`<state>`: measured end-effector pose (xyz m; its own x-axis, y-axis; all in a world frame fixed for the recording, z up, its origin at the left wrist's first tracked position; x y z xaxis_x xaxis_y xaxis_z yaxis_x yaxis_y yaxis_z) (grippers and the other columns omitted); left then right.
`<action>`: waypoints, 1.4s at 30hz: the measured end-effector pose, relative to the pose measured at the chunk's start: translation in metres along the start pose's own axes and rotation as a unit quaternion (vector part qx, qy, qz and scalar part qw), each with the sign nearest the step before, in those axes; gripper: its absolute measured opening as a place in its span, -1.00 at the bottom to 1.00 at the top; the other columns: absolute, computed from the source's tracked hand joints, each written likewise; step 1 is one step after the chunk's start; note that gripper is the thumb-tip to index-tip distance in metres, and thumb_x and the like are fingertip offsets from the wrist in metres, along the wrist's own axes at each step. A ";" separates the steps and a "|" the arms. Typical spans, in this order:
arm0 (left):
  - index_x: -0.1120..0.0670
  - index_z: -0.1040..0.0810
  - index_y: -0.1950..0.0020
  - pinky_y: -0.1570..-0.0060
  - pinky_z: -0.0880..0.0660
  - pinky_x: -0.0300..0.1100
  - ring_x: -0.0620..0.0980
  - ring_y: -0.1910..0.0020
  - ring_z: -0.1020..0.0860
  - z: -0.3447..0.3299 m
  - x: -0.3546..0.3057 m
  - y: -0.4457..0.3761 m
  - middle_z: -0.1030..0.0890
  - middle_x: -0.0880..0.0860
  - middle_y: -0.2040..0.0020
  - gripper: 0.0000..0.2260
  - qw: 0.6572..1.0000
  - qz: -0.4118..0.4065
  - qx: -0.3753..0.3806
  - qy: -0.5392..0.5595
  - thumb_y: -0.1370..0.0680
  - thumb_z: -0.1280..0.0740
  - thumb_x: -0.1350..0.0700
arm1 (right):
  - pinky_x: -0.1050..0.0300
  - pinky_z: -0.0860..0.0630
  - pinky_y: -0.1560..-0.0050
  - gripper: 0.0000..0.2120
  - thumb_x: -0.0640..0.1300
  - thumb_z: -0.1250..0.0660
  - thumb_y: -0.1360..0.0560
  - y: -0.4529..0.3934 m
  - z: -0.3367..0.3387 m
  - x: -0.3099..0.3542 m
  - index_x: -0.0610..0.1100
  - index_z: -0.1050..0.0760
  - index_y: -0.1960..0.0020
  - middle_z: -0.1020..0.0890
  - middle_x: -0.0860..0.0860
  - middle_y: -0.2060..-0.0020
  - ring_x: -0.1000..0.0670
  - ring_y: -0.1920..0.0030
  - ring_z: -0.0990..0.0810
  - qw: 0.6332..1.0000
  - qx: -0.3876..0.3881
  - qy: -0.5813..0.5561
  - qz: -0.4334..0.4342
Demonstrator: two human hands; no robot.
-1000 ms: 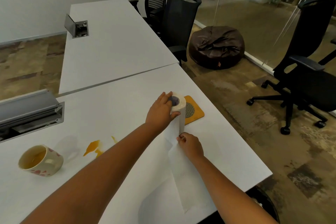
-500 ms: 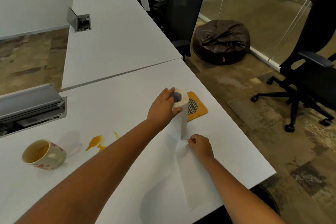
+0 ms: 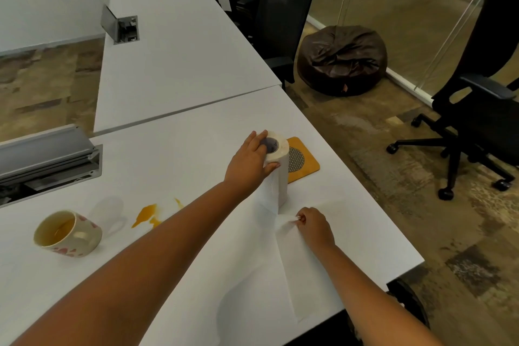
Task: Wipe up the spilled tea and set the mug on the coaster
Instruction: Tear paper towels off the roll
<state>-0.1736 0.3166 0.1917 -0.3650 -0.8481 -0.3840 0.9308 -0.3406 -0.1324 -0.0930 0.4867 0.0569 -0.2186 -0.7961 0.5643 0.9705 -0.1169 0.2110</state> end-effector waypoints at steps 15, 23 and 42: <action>0.06 -0.32 -0.33 -0.42 -0.14 0.06 0.11 -0.49 -0.10 0.009 0.002 -0.001 -0.16 0.07 -0.51 -0.47 0.998 -0.025 -0.006 0.053 -0.45 -0.32 -0.14 | 0.19 -0.47 0.11 -0.90 -0.18 -0.27 -0.51 0.010 0.006 0.014 -0.20 -0.52 0.06 -0.61 -0.11 0.11 -0.06 0.11 -0.57 0.999 -0.027 -0.020 0.037; 0.08 -0.27 -0.33 -0.12 -0.46 -0.10 -0.01 -0.19 -0.45 -0.029 0.014 0.101 -0.40 0.05 -0.28 -0.43 0.958 0.131 -0.158 0.200 -0.43 -0.31 -0.16 | 0.48 -0.39 0.15 -0.92 -0.08 -0.36 -0.48 0.024 0.001 0.065 -0.04 -0.53 0.04 -0.63 0.05 0.12 0.14 0.16 -0.54 0.986 -0.058 -0.140 0.066; 0.12 -0.51 -0.20 -0.01 -0.38 -0.23 0.09 -0.09 -0.56 -0.062 0.040 0.154 -0.62 0.11 -0.12 -0.73 0.917 0.303 -0.061 0.253 -0.54 -0.26 0.07 | -0.38 0.00 -0.39 0.02 0.48 -0.23 -0.25 -0.026 0.084 0.156 0.12 0.19 -0.49 0.18 -0.07 -0.53 -0.28 -0.50 0.14 0.985 -0.051 0.141 0.088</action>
<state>-0.0436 0.2550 0.0994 0.2459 -0.5590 -0.7919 0.9663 0.2051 0.1554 -0.1611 0.4151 0.2061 -0.0227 -0.9407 0.3386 0.9991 -0.0094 0.0408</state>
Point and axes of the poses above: each hand's wrist, its own y-axis away from the middle knuckle, its own z-axis out of the back of the hand, x = y × z, the point moved 1 cm from there along -y, towards the middle knuckle
